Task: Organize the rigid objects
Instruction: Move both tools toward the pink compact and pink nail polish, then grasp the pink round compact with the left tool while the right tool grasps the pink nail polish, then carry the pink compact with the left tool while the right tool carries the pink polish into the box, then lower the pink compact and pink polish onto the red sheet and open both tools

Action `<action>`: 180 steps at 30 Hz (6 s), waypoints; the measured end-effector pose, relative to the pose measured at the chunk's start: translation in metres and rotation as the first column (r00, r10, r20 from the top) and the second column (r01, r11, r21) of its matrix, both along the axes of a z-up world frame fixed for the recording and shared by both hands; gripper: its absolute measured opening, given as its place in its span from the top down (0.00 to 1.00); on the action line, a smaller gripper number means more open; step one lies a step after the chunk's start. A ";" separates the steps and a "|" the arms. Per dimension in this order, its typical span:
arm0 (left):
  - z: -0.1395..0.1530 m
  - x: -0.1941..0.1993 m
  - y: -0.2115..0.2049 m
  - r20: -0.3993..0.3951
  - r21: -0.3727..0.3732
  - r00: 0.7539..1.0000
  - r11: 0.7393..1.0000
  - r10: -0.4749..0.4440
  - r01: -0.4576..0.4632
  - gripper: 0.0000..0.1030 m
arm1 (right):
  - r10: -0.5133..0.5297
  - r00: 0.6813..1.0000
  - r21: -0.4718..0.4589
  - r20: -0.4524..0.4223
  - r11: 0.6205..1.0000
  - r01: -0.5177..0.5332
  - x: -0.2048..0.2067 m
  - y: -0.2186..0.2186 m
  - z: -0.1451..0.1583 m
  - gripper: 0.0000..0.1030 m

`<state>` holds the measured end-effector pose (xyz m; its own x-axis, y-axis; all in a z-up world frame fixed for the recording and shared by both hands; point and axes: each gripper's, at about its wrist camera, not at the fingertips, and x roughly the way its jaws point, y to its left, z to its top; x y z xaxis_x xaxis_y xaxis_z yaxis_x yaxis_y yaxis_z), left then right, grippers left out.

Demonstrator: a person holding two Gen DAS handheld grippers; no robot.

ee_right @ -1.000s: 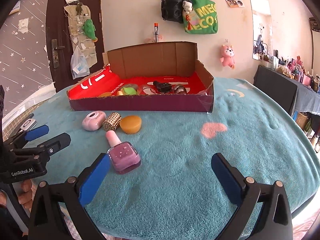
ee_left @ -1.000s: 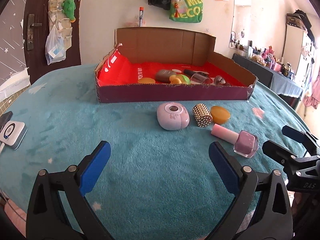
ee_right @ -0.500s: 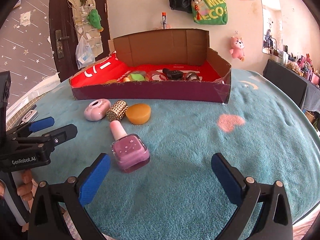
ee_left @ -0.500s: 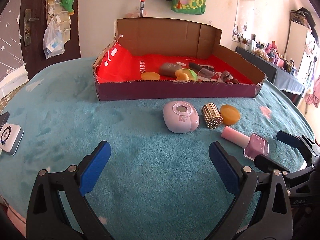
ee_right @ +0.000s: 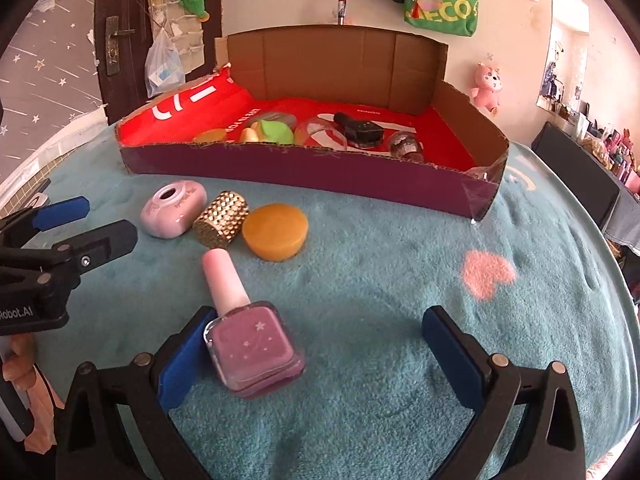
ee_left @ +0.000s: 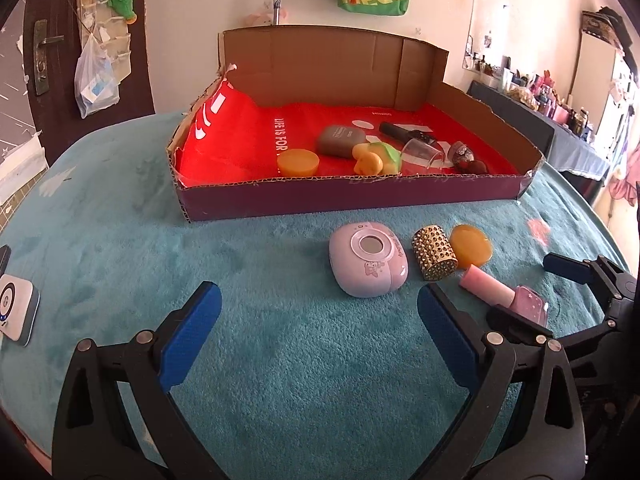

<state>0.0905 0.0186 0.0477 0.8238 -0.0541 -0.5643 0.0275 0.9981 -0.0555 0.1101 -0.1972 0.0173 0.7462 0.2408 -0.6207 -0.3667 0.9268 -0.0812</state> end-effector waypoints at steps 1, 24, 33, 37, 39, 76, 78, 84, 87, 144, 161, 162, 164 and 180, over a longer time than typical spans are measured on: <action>0.001 0.002 -0.001 -0.003 0.002 1.000 1.000 -0.004 0.004 0.03 | -0.016 1.000 0.001 -0.008 1.000 0.016 0.004 -0.004 0.001 0.00; -0.002 0.036 -0.004 -0.099 0.096 0.995 0.995 -0.009 0.018 0.03 | 0.081 0.996 0.056 -0.032 0.995 -0.080 0.004 -0.037 0.003 0.04; 0.000 0.048 -0.015 -0.092 0.134 0.995 0.989 -0.044 0.056 0.03 | 0.113 0.993 0.064 -0.016 0.992 -0.112 0.004 -0.033 0.004 0.17; -0.002 0.053 -0.019 -0.102 0.121 0.992 0.989 -0.072 0.085 0.27 | 0.143 0.990 0.063 -0.006 0.988 -0.142 0.003 -0.028 0.004 0.26; -0.004 0.057 -0.019 -0.126 0.086 0.988 0.991 -0.094 0.106 0.45 | 0.160 0.987 0.039 0.009 0.986 -0.160 0.000 -0.022 0.002 0.31; 0.008 0.014 -0.026 -0.060 0.040 0.986 0.987 -0.154 0.156 0.56 | 0.122 0.990 0.150 0.076 0.980 -0.132 -0.008 -0.034 0.021 0.58; 0.008 0.013 -0.026 -0.060 0.040 0.986 0.987 -0.154 0.156 0.56 | 0.123 0.990 0.152 0.073 0.979 -0.133 -0.007 -0.034 0.021 0.58; 0.008 0.013 -0.026 -0.056 0.040 0.987 0.987 -0.154 0.156 0.56 | 0.120 0.990 0.152 0.073 0.980 -0.130 -0.006 -0.035 0.020 0.58; 0.013 0.012 -0.024 -0.044 0.041 0.987 0.986 -0.158 0.160 0.56 | 0.117 0.990 0.158 0.082 0.979 -0.129 -0.006 -0.036 0.022 0.58; 0.036 0.252 0.005 -0.392 0.247 0.918 0.954 -0.063 0.171 0.55 | -0.085 0.981 -0.383 -0.173 0.924 0.013 0.248 0.042 0.069 0.59; 0.030 0.250 0.011 -0.385 0.234 0.921 0.959 -0.060 0.161 0.55 | -0.087 0.979 -0.382 -0.186 0.924 0.010 0.257 0.044 0.071 0.59; 0.030 0.250 0.011 -0.384 0.236 0.921 0.958 -0.060 0.161 0.55 | -0.087 0.979 -0.382 -0.186 0.924 0.010 0.257 0.044 0.070 0.59; 0.030 0.248 0.011 -0.382 0.239 0.922 0.957 -0.060 0.161 0.55 | -0.087 0.979 -0.382 -0.186 0.924 0.009 0.257 0.045 0.071 0.59; 0.032 0.242 0.023 -0.373 0.227 0.926 0.963 -0.054 0.147 0.46 | -0.088 0.979 -0.382 -0.187 0.924 0.010 0.257 0.044 0.070 0.59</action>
